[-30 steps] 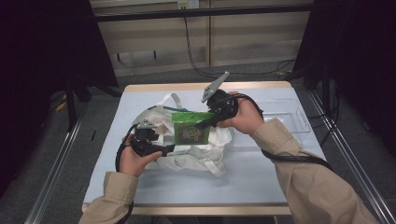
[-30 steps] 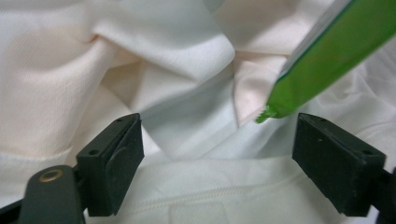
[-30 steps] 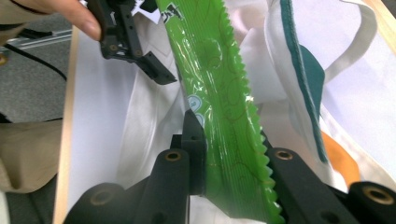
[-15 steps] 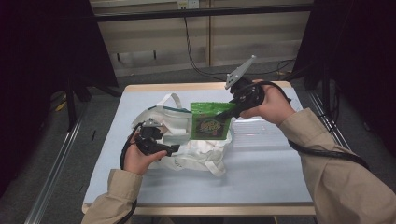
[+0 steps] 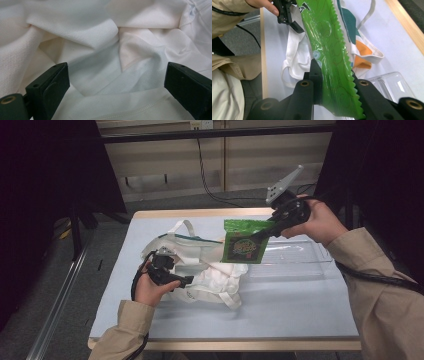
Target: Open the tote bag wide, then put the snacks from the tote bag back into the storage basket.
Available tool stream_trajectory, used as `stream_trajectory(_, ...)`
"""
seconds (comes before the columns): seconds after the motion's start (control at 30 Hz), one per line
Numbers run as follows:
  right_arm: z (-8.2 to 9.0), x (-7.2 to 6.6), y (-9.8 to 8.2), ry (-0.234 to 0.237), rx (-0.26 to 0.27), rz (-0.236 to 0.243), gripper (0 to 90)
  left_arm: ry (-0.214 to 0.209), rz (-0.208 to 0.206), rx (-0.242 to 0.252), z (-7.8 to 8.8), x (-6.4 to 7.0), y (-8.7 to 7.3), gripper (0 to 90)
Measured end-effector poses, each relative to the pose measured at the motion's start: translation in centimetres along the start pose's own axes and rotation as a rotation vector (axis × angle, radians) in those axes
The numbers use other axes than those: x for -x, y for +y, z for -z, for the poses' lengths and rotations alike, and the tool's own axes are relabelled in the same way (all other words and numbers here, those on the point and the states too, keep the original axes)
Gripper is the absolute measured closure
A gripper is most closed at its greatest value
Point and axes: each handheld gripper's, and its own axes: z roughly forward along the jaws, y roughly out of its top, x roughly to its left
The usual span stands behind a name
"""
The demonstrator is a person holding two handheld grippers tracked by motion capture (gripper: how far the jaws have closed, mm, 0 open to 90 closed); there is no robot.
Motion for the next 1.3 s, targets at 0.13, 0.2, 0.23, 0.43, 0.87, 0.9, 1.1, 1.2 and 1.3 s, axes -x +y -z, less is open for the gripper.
stream_trajectory(0.13, 1.2, 0.4, -0.7, -0.01, 0.002, -0.018, 77.6, -0.007, 0.02, 0.008, 0.1, 0.0, 0.0, 6.2)
stream_trajectory(0.2, 1.7, 0.6, -1.1, -0.009, 0.014, -0.028, 77.7, -0.008, 0.007, 0.0, 0.1, 0.0, 0.1, 6.0)
stream_trajectory(0.23, 1.9, 0.6, -1.2, -0.017, 0.022, -0.032, 77.6, -0.009, 0.013, 0.004, 0.1, 0.1, 0.1, 5.7)
stream_trajectory(0.43, 3.1, 1.4, -2.4, -0.043, 0.029, -0.061, 77.7, -0.011, 0.014, 0.007, 0.1, 0.1, 0.3, 5.6)
stream_trajectory(0.87, 4.5, 3.6, -6.0, -0.104, 0.016, -0.098, 77.7, -0.02, 0.008, 0.004, -0.1, 0.0, 0.4, 5.6)
stream_trajectory(0.9, 4.5, 3.8, -6.2, -0.107, 0.015, -0.099, 77.7, -0.018, 0.009, 0.0, -0.1, 0.0, 0.4, 5.5)
stream_trajectory(1.1, 3.8, 4.7, -7.5, -0.124, -0.005, -0.092, 77.6, -0.019, -0.005, -0.01, 0.0, -0.1, 0.4, 5.5)
stream_trajectory(1.2, 3.1, 5.1, -8.0, -0.119, -0.01, -0.093, 77.6, -0.018, -0.01, -0.011, 0.0, -0.1, 0.5, 5.5)
stream_trajectory(1.3, 2.3, 5.4, -8.4, -0.115, -0.035, -0.084, 77.6, -0.022, 0.006, -0.002, -0.1, -0.1, 0.5, 5.5)
